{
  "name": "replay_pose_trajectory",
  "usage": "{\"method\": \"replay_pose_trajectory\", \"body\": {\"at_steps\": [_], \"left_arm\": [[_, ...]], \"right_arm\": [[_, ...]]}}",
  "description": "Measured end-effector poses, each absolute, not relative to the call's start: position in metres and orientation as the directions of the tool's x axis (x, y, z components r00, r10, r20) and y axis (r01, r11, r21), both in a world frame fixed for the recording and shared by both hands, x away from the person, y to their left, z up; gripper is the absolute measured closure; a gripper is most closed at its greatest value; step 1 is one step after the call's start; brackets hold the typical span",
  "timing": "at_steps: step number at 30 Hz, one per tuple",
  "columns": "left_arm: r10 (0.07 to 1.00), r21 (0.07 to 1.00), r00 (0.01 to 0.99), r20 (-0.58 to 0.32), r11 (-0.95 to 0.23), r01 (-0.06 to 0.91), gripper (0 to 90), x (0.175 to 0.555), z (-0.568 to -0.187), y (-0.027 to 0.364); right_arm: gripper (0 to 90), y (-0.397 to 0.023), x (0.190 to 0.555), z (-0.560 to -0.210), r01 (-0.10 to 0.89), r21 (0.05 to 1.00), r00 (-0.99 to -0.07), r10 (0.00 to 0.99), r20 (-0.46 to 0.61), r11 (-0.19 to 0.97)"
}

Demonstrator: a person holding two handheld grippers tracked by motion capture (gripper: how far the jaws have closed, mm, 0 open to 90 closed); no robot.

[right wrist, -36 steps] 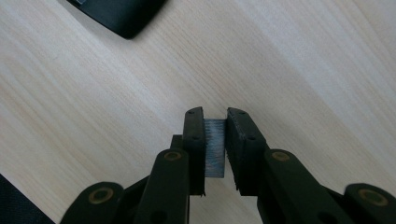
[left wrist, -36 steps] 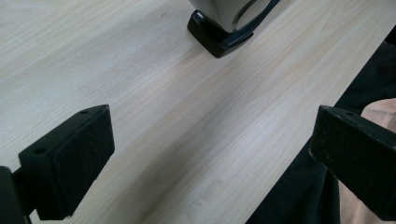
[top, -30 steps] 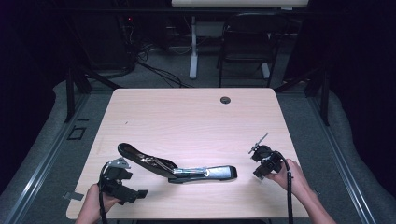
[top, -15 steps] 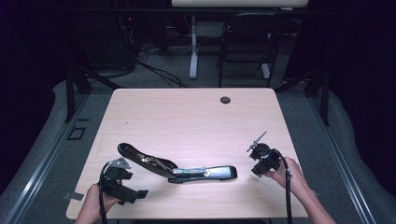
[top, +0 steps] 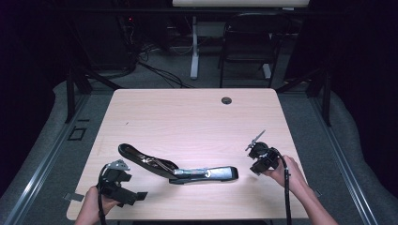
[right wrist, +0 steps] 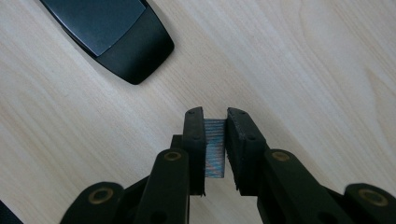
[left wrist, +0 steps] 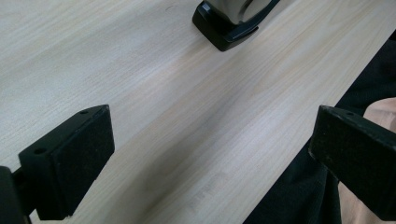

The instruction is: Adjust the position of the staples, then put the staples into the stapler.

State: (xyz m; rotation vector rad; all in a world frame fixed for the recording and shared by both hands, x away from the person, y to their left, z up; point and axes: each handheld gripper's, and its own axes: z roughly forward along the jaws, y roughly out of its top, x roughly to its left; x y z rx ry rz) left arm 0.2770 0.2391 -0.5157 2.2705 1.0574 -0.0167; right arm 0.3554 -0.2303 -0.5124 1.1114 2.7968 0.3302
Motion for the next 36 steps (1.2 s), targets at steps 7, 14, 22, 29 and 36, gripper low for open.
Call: {"method": "replay_pose_trajectory", "body": {"at_steps": [7,14,22,29,36], "left_arm": [[0.688,0.534,0.678,-0.260,-0.482,0.694,0.5,0.277,-0.516,0.239],[0.694,0.557,0.665,-0.275,-0.449,0.699,0.5,0.276,-0.514,0.243],[0.709,0.559,0.652,-0.269,-0.437,0.705,0.5,0.274,-0.513,0.246],[0.712,0.559,0.652,-0.261,-0.439,0.703,0.5,0.276,-0.513,0.245],[0.708,0.563,0.657,-0.260,-0.442,0.699,0.5,0.278,-0.513,0.244]], "right_arm": [[78.2,-0.228,0.358,-0.506,0.656,0.270,-0.727,0.686,-0.024,0.705],[78.2,-0.224,0.360,-0.502,0.644,0.305,-0.734,0.679,-0.011,0.701],[78.2,-0.221,0.370,-0.497,0.638,0.336,-0.740,0.673,0.015,0.693],[78.2,-0.213,0.372,-0.492,0.609,0.351,-0.757,0.653,-0.007,0.711],[78.2,-0.202,0.377,-0.484,0.578,0.363,-0.781,0.625,-0.015,0.731]]}}
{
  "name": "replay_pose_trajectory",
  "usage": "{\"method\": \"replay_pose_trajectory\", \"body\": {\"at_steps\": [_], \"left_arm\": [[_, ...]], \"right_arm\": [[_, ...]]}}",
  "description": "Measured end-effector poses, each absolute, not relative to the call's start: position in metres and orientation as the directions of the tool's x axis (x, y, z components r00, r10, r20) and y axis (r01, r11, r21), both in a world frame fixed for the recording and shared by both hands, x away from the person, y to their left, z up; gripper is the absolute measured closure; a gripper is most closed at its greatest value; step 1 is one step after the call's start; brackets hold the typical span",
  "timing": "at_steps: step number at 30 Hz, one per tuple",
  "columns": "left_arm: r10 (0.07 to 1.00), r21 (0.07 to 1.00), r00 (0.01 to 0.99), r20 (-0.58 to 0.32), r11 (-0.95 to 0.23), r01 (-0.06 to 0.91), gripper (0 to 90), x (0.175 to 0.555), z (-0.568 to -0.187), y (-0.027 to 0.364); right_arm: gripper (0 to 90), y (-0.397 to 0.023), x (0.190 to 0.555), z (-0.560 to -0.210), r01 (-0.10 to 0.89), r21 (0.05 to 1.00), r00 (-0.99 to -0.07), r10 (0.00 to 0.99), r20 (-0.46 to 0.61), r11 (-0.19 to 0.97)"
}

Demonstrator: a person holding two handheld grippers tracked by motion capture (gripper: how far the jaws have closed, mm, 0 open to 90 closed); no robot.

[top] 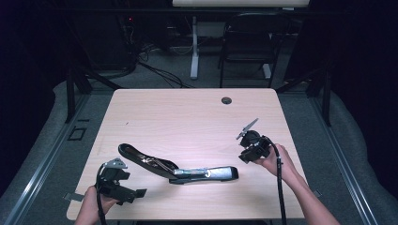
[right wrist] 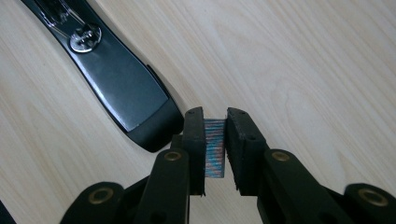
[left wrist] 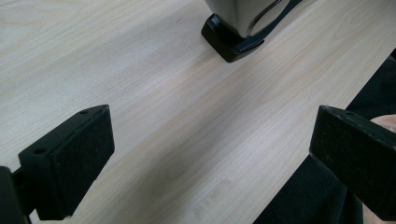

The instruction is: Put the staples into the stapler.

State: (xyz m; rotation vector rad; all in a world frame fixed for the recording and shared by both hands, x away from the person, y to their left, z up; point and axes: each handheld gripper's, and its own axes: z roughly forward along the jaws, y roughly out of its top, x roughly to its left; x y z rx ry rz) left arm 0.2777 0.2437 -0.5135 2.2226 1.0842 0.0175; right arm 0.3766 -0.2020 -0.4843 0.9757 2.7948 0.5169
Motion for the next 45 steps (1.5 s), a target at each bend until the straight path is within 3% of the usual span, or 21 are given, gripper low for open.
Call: {"method": "replay_pose_trajectory", "body": {"at_steps": [45], "left_arm": [[0.703,0.562,0.665,-0.253,-0.453,0.692,0.5,0.280,-0.513,0.243]], "right_arm": [[78.2,-0.121,0.380,-0.467,0.380,0.447,-0.906,0.424,0.001,0.810]]}}
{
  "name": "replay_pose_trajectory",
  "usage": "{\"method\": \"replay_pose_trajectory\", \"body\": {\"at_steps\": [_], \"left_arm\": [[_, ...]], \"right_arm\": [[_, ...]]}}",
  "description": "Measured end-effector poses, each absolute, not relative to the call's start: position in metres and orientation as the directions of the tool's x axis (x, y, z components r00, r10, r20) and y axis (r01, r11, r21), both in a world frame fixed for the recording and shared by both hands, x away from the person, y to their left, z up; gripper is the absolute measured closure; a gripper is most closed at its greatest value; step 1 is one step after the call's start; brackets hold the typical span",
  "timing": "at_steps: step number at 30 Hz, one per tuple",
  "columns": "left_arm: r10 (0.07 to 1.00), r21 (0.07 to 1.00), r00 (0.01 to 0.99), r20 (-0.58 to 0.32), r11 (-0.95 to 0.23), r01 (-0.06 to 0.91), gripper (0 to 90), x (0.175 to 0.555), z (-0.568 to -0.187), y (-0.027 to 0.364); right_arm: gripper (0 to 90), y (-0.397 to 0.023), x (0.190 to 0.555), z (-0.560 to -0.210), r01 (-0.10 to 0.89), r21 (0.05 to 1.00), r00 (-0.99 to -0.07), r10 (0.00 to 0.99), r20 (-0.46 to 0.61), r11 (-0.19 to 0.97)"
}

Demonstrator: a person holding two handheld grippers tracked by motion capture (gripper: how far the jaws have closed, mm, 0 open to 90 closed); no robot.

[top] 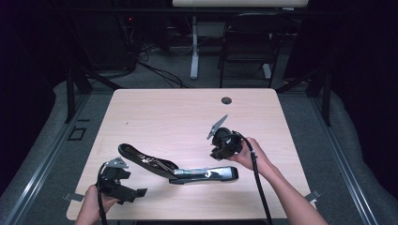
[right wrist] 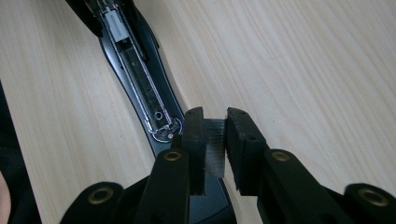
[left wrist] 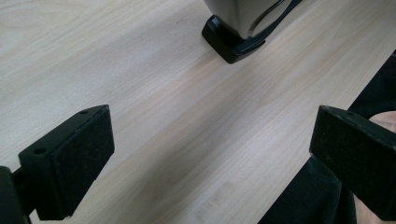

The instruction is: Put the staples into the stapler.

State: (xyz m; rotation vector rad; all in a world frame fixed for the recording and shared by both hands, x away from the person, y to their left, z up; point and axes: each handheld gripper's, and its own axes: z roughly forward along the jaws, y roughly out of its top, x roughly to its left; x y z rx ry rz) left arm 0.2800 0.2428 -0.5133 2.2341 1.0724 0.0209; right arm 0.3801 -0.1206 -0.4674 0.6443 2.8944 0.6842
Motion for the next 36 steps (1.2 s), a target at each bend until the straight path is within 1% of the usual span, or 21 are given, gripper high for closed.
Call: {"method": "replay_pose_trajectory", "body": {"at_steps": [6,10,16,22,36], "left_arm": [[0.701,0.552,0.674,-0.233,-0.476,0.685,0.4,0.281,-0.514,0.242],[0.709,0.562,0.663,-0.241,-0.455,0.691,0.5,0.280,-0.513,0.243],[0.703,0.561,0.671,-0.234,-0.467,0.684,0.4,0.280,-0.513,0.242],[0.705,0.562,0.669,-0.236,-0.463,0.686,0.4,0.280,-0.513,0.243],[0.706,0.554,0.669,-0.234,-0.469,0.688,0.4,0.280,-0.514,0.243]], "right_arm": [[78.2,-0.114,0.381,-0.467,0.364,0.453,-0.914,0.406,0.004,0.814],[78.2,-0.110,0.379,-0.466,0.343,0.444,-0.922,0.387,-0.007,0.827],[78.2,-0.103,0.378,-0.461,0.327,0.446,-0.928,0.371,-0.015,0.834],[78.2,-0.091,0.375,-0.457,0.287,0.437,-0.944,0.330,-0.023,0.853],[78.2,-0.083,0.376,-0.460,0.254,0.443,-0.958,0.286,-0.006,0.860]]}}
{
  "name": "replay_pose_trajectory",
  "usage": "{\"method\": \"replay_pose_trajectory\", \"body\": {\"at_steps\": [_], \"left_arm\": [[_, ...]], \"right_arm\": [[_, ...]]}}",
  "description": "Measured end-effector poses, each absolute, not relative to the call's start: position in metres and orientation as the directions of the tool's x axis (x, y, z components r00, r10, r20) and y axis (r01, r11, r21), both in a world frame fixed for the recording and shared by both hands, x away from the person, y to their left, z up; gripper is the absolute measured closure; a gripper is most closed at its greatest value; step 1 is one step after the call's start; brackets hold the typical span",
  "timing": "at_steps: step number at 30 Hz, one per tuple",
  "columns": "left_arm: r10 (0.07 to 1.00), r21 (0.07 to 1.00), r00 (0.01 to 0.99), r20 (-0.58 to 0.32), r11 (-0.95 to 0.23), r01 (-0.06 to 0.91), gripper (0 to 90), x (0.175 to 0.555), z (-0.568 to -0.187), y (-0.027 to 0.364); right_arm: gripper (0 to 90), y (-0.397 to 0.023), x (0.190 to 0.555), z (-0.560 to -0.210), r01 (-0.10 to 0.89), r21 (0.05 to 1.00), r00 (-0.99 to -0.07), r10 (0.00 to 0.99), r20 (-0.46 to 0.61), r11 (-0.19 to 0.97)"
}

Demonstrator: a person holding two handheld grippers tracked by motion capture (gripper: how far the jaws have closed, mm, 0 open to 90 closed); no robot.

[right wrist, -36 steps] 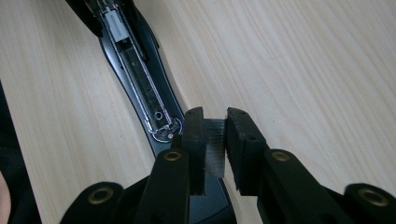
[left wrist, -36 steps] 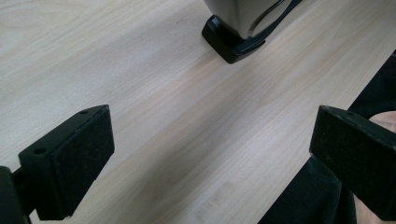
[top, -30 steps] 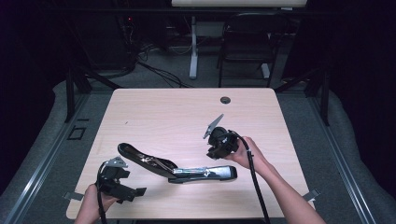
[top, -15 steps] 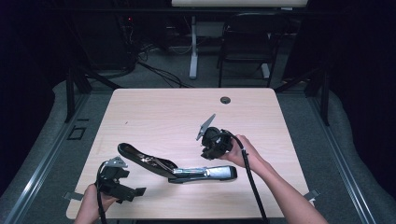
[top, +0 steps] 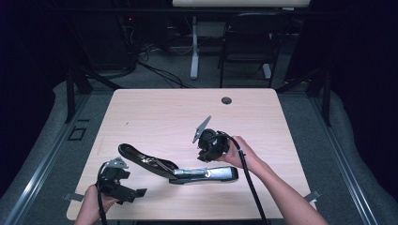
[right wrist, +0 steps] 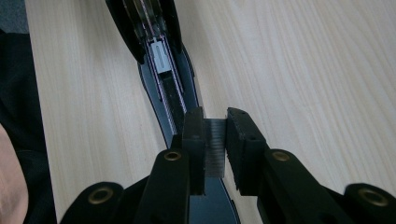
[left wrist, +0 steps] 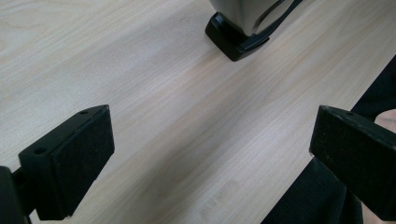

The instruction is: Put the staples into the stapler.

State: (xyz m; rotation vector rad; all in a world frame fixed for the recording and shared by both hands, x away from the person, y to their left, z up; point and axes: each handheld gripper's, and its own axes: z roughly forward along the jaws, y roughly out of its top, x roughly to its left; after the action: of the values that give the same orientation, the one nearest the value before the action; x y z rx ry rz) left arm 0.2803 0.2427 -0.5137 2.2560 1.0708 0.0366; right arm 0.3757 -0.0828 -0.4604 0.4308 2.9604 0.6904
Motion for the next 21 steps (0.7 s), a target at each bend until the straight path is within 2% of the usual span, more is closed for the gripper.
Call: {"method": "replay_pose_trajectory", "body": {"at_steps": [21], "left_arm": [[0.705,0.549,0.667,-0.243,-0.467,0.693,0.5,0.280,-0.515,0.242]], "right_arm": [[78.2,-0.072,0.374,-0.481,0.200,0.411,-0.977,0.210,0.021,0.890]]}}
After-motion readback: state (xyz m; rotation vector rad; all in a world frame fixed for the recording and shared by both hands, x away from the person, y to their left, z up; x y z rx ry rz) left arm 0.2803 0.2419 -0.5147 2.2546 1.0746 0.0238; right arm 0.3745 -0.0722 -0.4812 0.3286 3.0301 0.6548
